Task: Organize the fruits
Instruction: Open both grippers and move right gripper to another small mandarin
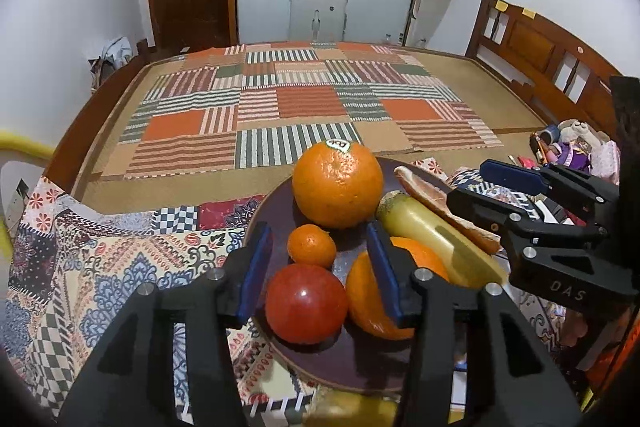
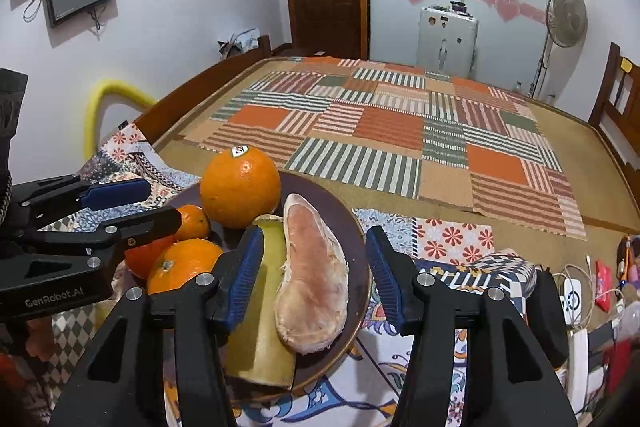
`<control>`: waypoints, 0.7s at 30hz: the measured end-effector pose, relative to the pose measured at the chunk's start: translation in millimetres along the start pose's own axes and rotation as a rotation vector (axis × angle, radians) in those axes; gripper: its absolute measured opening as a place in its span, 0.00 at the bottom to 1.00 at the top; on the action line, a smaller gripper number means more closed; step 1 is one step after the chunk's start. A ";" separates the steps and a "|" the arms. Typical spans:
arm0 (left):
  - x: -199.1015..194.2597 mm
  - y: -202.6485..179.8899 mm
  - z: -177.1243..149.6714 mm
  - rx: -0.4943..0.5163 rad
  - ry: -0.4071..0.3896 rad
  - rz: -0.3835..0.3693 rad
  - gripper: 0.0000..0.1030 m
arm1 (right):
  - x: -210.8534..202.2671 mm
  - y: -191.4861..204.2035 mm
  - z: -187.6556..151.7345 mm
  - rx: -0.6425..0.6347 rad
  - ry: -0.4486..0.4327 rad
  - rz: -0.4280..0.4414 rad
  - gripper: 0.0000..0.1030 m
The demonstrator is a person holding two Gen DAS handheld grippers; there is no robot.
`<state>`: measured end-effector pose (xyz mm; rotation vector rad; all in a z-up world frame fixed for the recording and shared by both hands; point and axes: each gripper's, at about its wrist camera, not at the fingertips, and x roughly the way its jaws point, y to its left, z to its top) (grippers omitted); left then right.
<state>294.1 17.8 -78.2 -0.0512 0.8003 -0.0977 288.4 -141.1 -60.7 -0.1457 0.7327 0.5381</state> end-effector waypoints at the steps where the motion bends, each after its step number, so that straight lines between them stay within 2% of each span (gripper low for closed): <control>1: -4.1 -0.2 -0.6 0.002 -0.006 0.003 0.48 | -1.8 -0.4 -0.5 0.001 -0.003 0.000 0.48; 6: -40.4 -3.5 -7.6 0.026 -0.050 0.033 0.48 | -32.6 4.3 -4.2 -0.012 -0.040 -0.016 0.48; 12: -89.8 -2.9 -26.2 0.005 -0.089 0.040 0.50 | -76.8 20.9 -17.3 -0.034 -0.092 -0.014 0.48; 21: -155.8 -12.1 -67.9 -0.012 -0.150 0.074 0.60 | -136.8 61.1 -52.7 -0.083 -0.168 0.025 0.51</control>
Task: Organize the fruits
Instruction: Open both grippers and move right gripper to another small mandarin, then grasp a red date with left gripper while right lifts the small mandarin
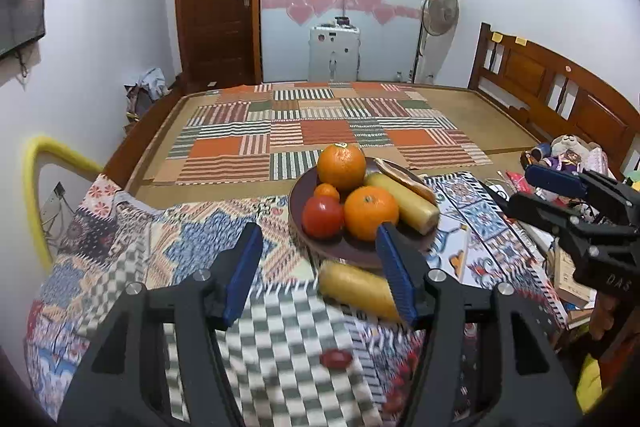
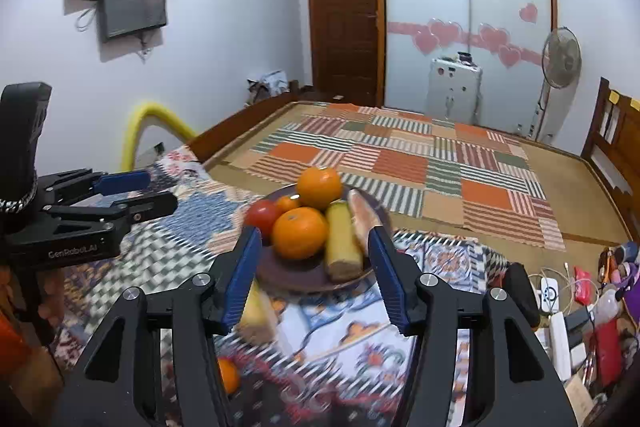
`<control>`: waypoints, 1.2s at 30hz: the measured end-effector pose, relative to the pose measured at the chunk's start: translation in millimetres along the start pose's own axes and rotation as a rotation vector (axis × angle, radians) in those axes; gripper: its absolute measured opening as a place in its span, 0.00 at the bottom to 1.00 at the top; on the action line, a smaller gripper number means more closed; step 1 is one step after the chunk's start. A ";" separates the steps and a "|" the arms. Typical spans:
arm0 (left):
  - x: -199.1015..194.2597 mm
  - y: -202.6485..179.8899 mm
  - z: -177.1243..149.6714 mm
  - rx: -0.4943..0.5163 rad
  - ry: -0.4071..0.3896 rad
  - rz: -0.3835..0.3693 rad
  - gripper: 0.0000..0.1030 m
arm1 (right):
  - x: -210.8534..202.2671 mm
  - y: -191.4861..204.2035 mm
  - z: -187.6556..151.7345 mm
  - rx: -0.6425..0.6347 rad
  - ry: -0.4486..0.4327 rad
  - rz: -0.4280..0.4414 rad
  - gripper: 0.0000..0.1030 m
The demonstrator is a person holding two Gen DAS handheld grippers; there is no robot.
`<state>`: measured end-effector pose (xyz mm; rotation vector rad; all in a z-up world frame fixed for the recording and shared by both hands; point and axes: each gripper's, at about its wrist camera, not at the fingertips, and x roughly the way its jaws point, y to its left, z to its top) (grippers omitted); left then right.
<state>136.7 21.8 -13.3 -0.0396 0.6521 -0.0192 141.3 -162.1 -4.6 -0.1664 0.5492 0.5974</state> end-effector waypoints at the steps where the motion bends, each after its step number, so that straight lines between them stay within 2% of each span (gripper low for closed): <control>1: -9.6 -0.8 -6.1 -0.006 -0.009 -0.002 0.63 | -2.4 2.8 -2.2 -0.008 -0.002 -0.005 0.51; 9: -55.1 -3.9 -50.3 -0.008 -0.041 0.006 0.75 | -7.0 30.1 -41.5 -0.009 0.032 0.030 0.51; 13: -60.9 0.6 -69.2 -0.007 -0.029 0.005 0.75 | 2.4 32.2 -62.9 0.028 0.077 0.054 0.51; 19: -55.2 5.4 -99.8 -0.006 0.012 -0.016 0.75 | 17.0 39.9 -91.2 0.048 0.141 0.062 0.51; 28: -31.1 1.6 -130.3 0.008 0.059 -0.036 0.75 | 47.4 49.7 -106.3 0.042 0.199 0.081 0.51; 30: -26.6 0.7 -134.1 0.014 0.067 -0.036 0.75 | 52.0 49.1 -109.4 0.038 0.205 0.081 0.47; 32: -21.6 -1.1 -136.5 0.016 0.078 -0.041 0.75 | 52.7 50.7 -111.1 0.037 0.204 0.094 0.35; 36: -9.2 -8.1 -139.0 0.007 0.106 -0.069 0.71 | 46.1 46.7 -113.0 0.045 0.184 0.087 0.34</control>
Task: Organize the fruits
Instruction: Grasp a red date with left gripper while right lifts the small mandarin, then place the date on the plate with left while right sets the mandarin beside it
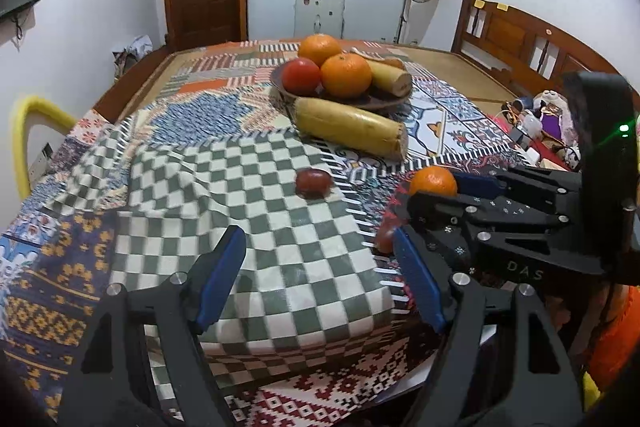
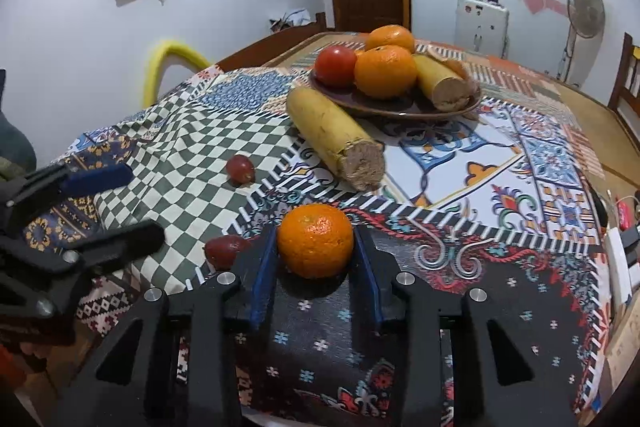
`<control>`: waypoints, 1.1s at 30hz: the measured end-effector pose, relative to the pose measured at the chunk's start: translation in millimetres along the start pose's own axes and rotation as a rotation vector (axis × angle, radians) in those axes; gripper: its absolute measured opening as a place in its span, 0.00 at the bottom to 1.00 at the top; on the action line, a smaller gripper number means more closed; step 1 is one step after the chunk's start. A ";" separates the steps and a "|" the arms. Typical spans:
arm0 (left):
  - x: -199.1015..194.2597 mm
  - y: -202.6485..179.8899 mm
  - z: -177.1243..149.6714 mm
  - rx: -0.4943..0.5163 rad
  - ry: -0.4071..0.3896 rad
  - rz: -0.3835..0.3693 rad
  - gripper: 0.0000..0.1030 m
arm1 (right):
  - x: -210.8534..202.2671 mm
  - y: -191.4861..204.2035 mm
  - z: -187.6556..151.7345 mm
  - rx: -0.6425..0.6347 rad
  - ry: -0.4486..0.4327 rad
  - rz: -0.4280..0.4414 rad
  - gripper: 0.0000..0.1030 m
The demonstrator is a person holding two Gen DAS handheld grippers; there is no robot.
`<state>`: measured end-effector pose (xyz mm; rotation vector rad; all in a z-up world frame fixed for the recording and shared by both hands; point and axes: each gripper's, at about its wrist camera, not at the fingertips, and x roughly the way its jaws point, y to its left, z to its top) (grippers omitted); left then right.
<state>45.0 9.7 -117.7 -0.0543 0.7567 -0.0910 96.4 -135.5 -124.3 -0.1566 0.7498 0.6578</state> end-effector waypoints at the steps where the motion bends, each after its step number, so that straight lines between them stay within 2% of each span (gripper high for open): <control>1: 2.3 -1.9 0.3 -0.001 0.006 -0.007 0.67 | -2.5 -2.5 -0.5 0.007 -0.005 0.003 0.34; 4: 12.5 -9.9 -0.6 0.002 0.033 -0.039 0.59 | -13.9 -11.4 -3.0 0.020 -0.024 -0.008 0.34; 11: 27.0 -28.9 -1.6 0.037 0.057 -0.064 0.49 | -38.4 -32.1 -8.6 0.042 -0.058 -0.043 0.34; 14: 32.1 -32.3 -1.5 0.038 0.056 -0.047 0.39 | -40.7 -36.0 -12.3 0.046 -0.056 -0.049 0.34; 16: 33.4 -32.4 0.2 0.027 0.058 -0.059 0.26 | -41.8 -38.0 -13.1 0.047 -0.057 -0.051 0.34; 18: 33.6 -32.9 1.5 0.020 0.060 -0.070 0.20 | -41.9 -40.6 -13.9 0.054 -0.059 -0.049 0.34; 25: 28.1 -31.0 8.9 0.022 0.045 -0.058 0.19 | -42.7 -48.6 -6.8 0.063 -0.075 -0.047 0.34; 33: 17.4 -18.8 40.7 0.015 -0.019 -0.038 0.19 | -40.7 -54.4 14.1 0.055 -0.110 -0.055 0.34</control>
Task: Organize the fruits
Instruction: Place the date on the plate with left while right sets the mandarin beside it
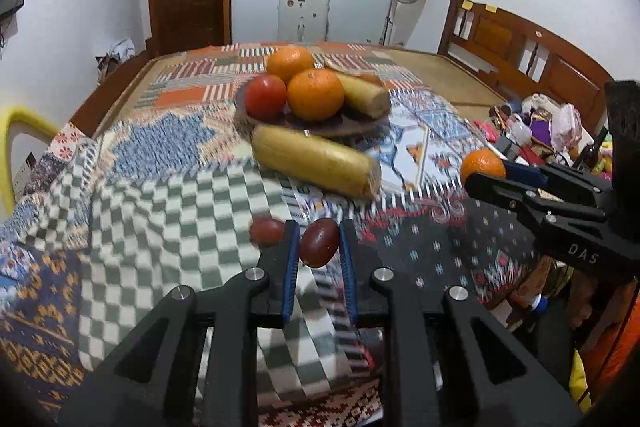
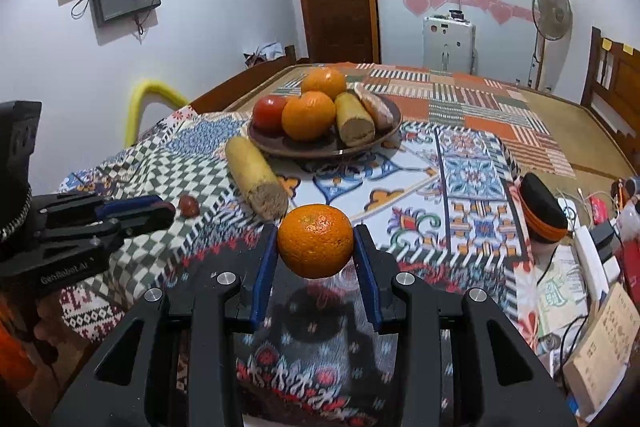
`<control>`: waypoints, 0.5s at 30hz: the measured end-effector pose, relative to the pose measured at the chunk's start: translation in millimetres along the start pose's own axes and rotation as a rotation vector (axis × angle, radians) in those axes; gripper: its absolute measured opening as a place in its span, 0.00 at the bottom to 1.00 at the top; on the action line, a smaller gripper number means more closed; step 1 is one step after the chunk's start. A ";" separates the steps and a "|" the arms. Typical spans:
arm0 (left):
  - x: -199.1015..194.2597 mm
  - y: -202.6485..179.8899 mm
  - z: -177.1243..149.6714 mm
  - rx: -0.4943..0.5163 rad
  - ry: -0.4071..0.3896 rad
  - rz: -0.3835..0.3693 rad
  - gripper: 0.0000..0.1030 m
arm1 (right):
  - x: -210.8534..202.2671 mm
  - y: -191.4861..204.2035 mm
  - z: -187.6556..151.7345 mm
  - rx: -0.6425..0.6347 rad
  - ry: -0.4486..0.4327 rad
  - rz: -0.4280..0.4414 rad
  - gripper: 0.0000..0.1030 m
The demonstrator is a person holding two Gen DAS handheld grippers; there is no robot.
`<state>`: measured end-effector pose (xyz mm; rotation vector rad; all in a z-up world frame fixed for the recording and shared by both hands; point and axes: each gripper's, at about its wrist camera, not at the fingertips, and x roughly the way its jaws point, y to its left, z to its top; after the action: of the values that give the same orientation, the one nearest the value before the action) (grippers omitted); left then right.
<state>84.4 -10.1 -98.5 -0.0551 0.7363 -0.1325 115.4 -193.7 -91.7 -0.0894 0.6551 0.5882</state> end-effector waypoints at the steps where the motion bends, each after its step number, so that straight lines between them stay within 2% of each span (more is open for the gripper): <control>1: -0.5 -0.3 3.6 0.001 -0.007 0.003 0.19 | 0.3 -1.0 1.9 -0.001 -0.003 0.001 0.34; 8: 2.2 4.9 34.7 0.017 -0.061 0.017 0.19 | 8.8 -7.1 27.6 -0.008 -0.035 0.005 0.34; 15: 21.7 10.2 60.0 0.022 -0.077 0.021 0.19 | 27.4 -12.2 42.6 -0.014 -0.042 0.010 0.34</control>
<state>141.7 -2.8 -69.5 -0.0315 0.6582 -0.1172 162.8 -179.5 -75.4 -0.0866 0.6110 0.6024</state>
